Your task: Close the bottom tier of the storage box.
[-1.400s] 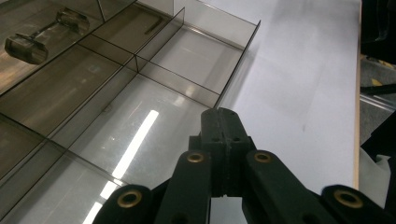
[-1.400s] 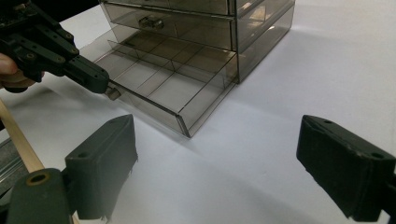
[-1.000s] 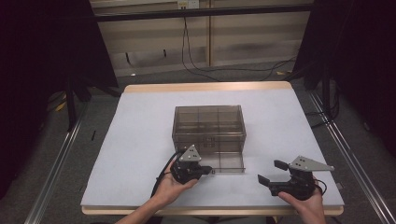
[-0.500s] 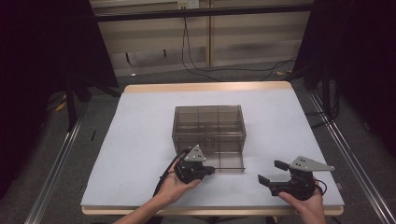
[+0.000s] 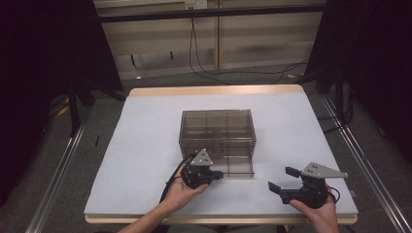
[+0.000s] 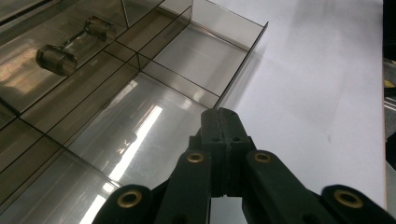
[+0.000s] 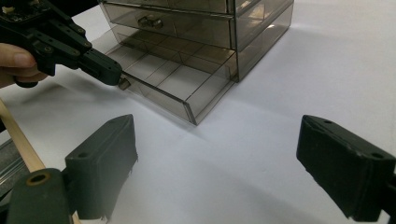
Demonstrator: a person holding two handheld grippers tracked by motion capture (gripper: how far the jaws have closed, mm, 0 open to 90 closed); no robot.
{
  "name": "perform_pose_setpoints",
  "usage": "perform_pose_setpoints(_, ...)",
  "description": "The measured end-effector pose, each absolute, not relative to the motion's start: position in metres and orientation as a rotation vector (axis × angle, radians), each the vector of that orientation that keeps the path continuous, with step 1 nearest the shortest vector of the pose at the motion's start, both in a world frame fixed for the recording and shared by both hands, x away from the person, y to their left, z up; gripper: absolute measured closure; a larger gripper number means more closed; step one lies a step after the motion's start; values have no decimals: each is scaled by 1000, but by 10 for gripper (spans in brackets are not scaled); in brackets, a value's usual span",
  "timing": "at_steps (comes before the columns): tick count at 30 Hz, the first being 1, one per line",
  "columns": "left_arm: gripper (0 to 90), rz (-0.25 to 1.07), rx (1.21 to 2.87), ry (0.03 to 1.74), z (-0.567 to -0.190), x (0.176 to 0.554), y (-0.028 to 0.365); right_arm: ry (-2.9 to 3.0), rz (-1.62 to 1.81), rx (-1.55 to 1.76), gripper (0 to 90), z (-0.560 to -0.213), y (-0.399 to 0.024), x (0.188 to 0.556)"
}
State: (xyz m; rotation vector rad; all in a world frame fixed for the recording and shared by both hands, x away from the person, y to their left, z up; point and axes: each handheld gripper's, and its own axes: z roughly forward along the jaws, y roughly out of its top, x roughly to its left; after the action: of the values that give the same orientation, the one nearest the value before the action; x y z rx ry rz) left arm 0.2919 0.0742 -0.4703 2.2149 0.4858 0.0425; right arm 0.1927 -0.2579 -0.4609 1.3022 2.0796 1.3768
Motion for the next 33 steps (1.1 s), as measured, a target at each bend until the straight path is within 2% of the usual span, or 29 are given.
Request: perform_pose_setpoints(33,900,60,2205,488,-471,301,71,2078,1381,1299,118,-461,-259,192)
